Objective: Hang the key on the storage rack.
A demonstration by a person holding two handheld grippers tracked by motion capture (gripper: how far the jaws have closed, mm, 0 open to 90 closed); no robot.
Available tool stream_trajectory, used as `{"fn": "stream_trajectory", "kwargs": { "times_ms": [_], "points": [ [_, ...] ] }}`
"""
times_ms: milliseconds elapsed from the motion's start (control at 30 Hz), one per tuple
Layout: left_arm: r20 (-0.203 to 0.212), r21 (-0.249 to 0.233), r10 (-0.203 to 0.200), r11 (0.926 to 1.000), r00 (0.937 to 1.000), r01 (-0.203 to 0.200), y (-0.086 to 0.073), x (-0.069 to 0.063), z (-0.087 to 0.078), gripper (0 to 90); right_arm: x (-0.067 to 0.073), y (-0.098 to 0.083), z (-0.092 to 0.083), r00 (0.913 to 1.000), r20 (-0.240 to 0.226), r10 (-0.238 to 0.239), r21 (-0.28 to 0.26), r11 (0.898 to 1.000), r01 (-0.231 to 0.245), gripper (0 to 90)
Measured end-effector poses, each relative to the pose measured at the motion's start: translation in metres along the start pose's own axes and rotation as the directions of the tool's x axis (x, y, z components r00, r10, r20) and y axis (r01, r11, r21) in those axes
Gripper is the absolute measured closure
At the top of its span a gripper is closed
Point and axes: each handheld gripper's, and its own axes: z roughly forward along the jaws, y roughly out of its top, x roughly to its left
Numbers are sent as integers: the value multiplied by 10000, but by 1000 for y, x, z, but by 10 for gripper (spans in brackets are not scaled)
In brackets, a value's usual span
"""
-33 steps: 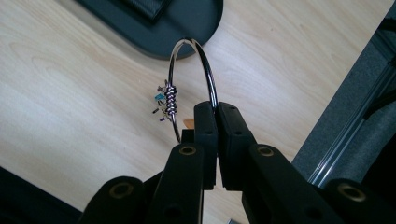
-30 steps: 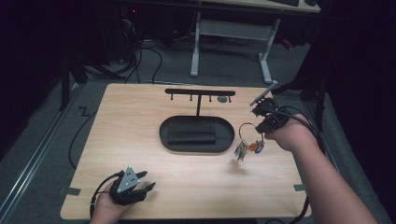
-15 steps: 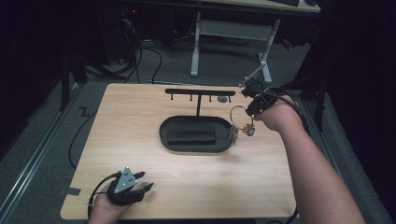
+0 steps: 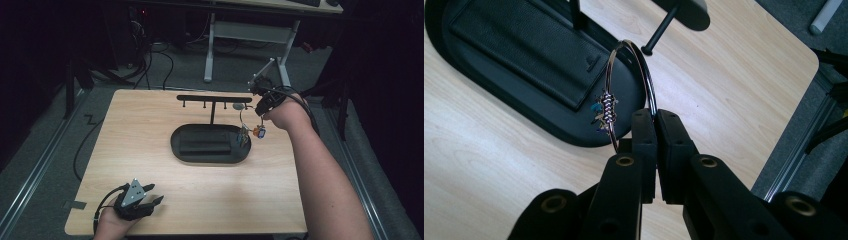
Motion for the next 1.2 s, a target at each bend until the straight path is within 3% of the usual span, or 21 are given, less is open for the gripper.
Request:
{"fn": "stream_trajectory", "kwargs": {
  "times_ms": [500,1200],
  "points": [
    [-9,0,-20,10000,10000,20,-1,2,0,476,-11,22,21,9995,100,313,43,9995,-313,879],
    [6,7,93,10000,10000,-93,0,0,0,477,-14,24,38,9992,149,377,168,9991,-380,874]
  ]
}}
